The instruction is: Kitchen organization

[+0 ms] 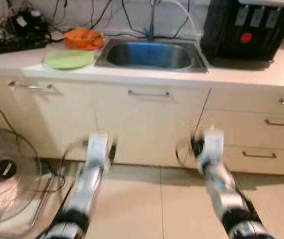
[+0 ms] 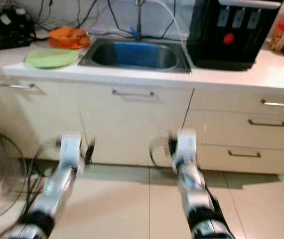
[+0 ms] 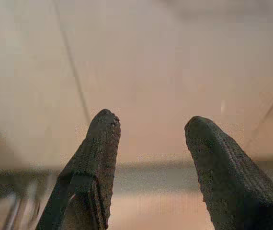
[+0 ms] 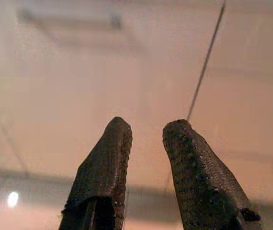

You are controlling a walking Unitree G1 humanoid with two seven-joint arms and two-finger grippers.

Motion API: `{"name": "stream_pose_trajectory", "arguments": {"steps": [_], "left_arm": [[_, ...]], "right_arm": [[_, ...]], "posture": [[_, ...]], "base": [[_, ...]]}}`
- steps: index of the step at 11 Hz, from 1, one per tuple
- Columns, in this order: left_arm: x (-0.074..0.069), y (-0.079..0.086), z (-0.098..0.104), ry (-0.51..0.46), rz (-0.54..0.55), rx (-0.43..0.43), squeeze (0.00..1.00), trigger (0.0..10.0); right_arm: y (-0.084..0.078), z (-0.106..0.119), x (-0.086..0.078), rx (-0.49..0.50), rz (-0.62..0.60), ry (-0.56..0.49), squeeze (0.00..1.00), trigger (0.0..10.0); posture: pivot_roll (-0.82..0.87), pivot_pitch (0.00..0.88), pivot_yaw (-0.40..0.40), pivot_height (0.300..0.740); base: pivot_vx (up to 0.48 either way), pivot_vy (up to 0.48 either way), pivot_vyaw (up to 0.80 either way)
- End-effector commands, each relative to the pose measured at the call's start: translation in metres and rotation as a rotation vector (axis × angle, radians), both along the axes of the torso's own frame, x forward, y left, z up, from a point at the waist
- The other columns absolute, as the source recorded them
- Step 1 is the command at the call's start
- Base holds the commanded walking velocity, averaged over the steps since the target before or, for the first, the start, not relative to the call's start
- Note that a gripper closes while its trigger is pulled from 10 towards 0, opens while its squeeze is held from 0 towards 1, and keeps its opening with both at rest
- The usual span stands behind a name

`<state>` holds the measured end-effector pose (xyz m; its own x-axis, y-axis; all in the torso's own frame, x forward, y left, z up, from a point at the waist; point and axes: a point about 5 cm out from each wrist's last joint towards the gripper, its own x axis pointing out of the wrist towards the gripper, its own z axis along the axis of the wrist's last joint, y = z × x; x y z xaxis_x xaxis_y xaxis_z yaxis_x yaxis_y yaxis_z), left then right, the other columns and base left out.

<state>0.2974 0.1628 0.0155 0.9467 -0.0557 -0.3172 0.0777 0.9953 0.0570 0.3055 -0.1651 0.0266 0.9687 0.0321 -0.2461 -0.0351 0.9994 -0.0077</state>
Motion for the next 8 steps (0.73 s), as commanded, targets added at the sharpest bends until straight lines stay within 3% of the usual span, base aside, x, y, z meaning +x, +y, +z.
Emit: {"name": "stream_pose_trajectory", "arguments": {"steps": [1, 2, 3, 4, 6, 8], "left_arm": [[-0.018, 0.006, -0.023, 0.131, -0.007, 0.032, 0.0, 10.0], [-0.046, 0.014, -0.05, 0.274, 0.0, 0.061, 0.0, 10.0], [-0.058, 0.017, -0.06, 0.331, 0.006, 0.057, 0.0, 10.0], [-0.083, 0.023, -0.079, 0.444, 0.022, 0.046, 0.0, 10.0], [-0.111, 0.03, -0.095, 0.57, 0.058, 0.043, 0.0, 10.0], [-0.119, 0.034, -0.099, 0.604, 0.068, 0.04, 0.0, 10.0]], "right_arm": [[-0.005, -0.024, -0.016, -0.009, 0.02, 0.138, 0.0, 10.0], [-0.011, -0.054, -0.044, -0.016, 0.023, 0.299, 0.0, 10.0], [-0.015, -0.066, -0.058, -0.01, 0.0, 0.366, 0.0, 10.0], [-0.024, -0.086, -0.085, 0.009, -0.051, 0.486, 0.0, 10.0], [-0.029, -0.104, -0.117, 0.031, -0.087, 0.613, 0.0, 10.0], [-0.027, -0.112, -0.13, 0.034, -0.071, 0.678, 0.0, 10.0]], "posture": [[0.16, 0.014, -0.021, 0.74], [0.17, 0.012, -0.021, 0.74], [0.17, 0.011, -0.021, 0.74], [0.16, 0.005, -0.017, 0.74], [0.16, 0.0, -0.012, 0.74], [0.15, 0.0, -0.009, 0.74]], "base": [[0.0, 0.0, 0.0], [0.0, 0.0, 0.0], [0.0, 0.0, 0.0], [0.0, 0.0, 0.0], [0.0, 0.0, 0.0], [0.0, 0.0, 0.0]]}}
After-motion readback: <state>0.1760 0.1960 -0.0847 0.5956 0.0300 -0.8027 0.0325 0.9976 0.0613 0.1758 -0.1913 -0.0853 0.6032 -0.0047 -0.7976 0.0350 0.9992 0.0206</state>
